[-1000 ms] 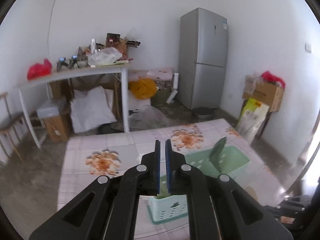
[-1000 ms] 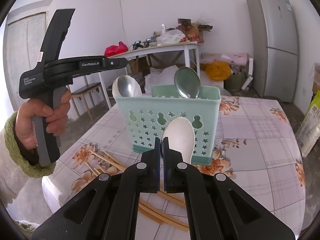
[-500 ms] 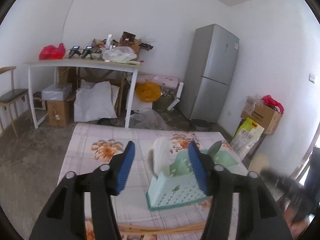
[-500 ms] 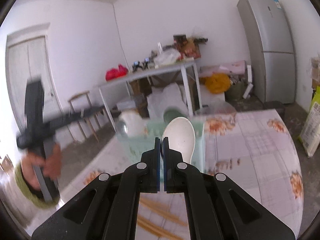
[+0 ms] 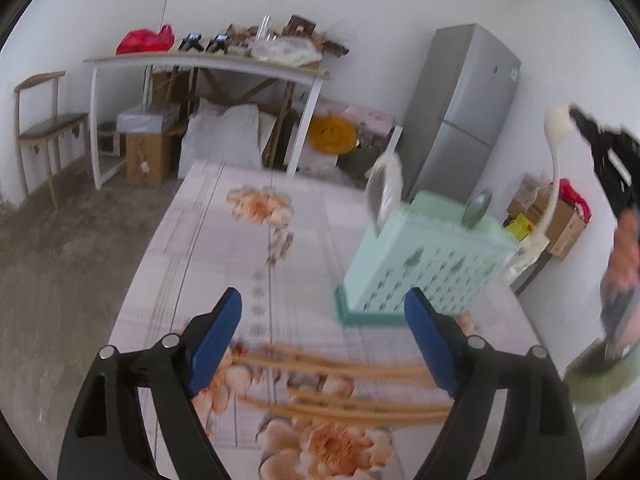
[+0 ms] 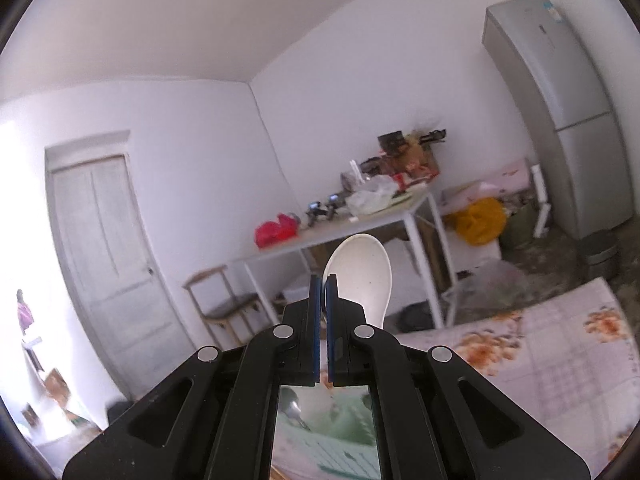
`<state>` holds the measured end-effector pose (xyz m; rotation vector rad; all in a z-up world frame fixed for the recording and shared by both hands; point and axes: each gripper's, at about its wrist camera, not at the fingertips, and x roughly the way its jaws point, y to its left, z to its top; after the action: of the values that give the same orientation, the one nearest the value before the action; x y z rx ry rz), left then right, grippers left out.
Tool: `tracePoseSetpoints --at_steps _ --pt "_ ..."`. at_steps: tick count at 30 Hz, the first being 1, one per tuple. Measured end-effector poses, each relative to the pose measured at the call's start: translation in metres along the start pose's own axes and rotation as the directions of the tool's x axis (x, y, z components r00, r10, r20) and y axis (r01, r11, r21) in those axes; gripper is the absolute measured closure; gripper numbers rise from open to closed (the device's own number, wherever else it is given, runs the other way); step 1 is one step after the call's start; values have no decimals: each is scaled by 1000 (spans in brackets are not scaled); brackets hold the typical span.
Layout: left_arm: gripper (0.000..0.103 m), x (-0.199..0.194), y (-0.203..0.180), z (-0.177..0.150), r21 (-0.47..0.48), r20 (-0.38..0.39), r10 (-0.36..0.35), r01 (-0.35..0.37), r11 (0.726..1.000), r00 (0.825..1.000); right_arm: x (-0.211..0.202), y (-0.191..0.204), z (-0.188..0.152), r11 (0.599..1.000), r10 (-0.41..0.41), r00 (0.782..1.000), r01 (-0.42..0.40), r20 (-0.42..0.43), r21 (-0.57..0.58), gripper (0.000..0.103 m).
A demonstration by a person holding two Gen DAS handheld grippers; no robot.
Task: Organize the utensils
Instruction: 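Lower the white ceramic spoon into the green holder and open the right gripper, then move the right gripper down to the wooden chopsticks and close on one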
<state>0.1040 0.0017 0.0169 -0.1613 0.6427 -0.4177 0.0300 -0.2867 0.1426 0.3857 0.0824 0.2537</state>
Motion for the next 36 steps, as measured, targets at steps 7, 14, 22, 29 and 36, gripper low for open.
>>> tracePoseSetpoints --at_steps 7,14,22,29,36 --pt "19 5 7 -18 4 -38 23 -23 1000 999 36 -17 -8 998 43 999 -42 -19 45 102" --pt "16 8 16 -17 -13 -29 40 -41 999 999 58 -40 -43 997 8 994 1 -112 80 102" --pt "14 10 14 -18 -4 -40 45 -45 999 998 35 -47 -71 994 -41 977 61 -208 92 98" --pt "12 3 6 -18 22 -31 63 -62 998 998 -2 -48 -75 988 -111 968 133 -225 84 62" --pt "12 -3 0 -24 37 -43 72 -70 997 997 -50 -52 -75 973 -172 968 196 -180 123 55"
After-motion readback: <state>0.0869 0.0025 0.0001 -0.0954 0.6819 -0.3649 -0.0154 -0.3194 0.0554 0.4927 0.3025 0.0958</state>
